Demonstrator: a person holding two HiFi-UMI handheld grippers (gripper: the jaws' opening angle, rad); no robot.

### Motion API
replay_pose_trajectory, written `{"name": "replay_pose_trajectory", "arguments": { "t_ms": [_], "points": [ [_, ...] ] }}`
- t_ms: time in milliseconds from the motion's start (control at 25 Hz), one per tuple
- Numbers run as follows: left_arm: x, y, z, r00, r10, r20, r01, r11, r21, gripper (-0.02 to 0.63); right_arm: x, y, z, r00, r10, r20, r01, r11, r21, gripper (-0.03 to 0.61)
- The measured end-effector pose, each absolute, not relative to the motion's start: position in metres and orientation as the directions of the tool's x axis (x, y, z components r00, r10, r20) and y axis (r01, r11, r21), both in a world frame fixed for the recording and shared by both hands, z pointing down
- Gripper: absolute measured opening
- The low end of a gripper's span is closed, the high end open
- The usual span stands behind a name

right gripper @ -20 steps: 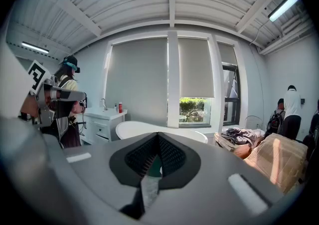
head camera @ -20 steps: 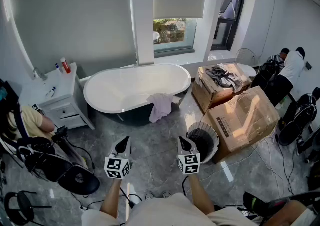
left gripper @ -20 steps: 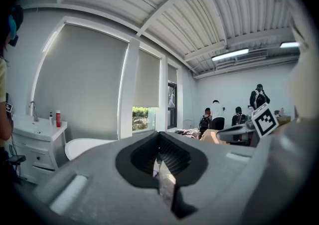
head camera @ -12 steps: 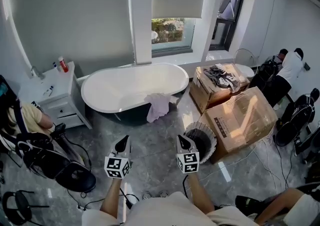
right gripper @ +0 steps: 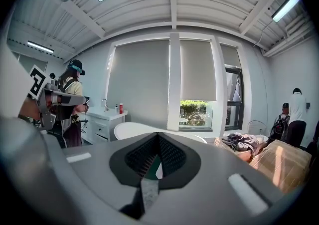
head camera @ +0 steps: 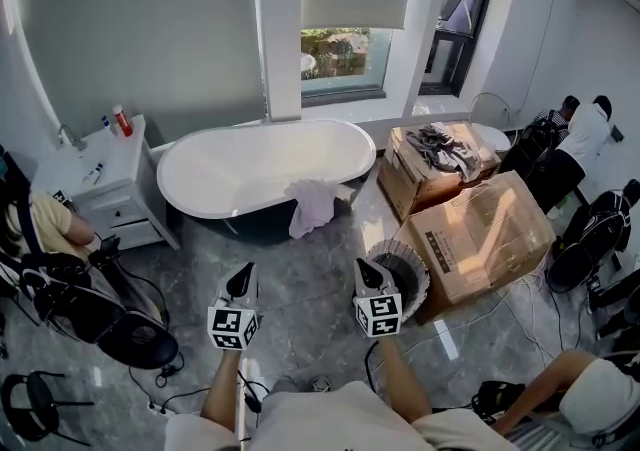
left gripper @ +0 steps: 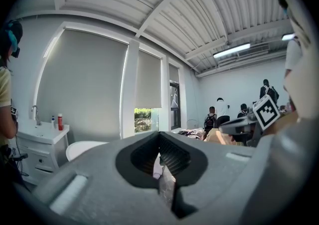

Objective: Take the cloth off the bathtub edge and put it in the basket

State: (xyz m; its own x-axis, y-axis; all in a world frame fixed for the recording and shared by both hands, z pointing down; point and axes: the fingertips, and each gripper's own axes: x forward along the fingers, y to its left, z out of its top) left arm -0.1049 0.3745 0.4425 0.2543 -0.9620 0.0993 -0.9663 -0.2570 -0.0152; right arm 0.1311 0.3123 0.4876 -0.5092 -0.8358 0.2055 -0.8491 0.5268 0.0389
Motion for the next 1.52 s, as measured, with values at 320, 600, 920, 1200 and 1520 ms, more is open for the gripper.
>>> {"name": "replay_pose_trajectory", "arguments": {
  "t_ms": [320, 600, 920, 1200, 1520],
  "points": [
    [-0.110, 0.352, 0.455, 0.246, -0.960, 0.134, -0.969, -0.248, 0.001, 0.003, 0.122, 0.291, 0.484, -0.511, -0.831, 0.219, -0.847, 0.530, 0.039, 0.006],
    [-0.116, 0.325, 0.461, 0.256, -0.956, 0.140, -0.966, -0.257, 0.009, 0.003, 0.117, 0.269, 0.495, -0.506, -0.829, 0.236, -0.850, 0.526, 0.025, 0.006],
    [-0.125, 0.251, 0.470, 0.293, -0.945, 0.144, -0.956, -0.293, 0.022, 0.003, 0.104, 0.204, 0.503, -0.484, -0.838, 0.252, -0.862, 0.506, 0.031, 0.006],
    [-0.158, 0.170, 0.475, 0.314, -0.938, 0.144, -0.949, -0.311, 0.041, 0.003, 0.070, 0.129, 0.505, -0.468, -0.842, 0.269, -0.866, 0.497, 0.047, 0.006],
    [-0.200, 0.082, 0.467, 0.334, -0.933, 0.135, -0.943, -0.329, 0.057, 0.003, 0.030, 0.044, 0.496, -0.446, -0.849, 0.282, -0.875, 0.480, 0.064, 0.006]
  ]
}}
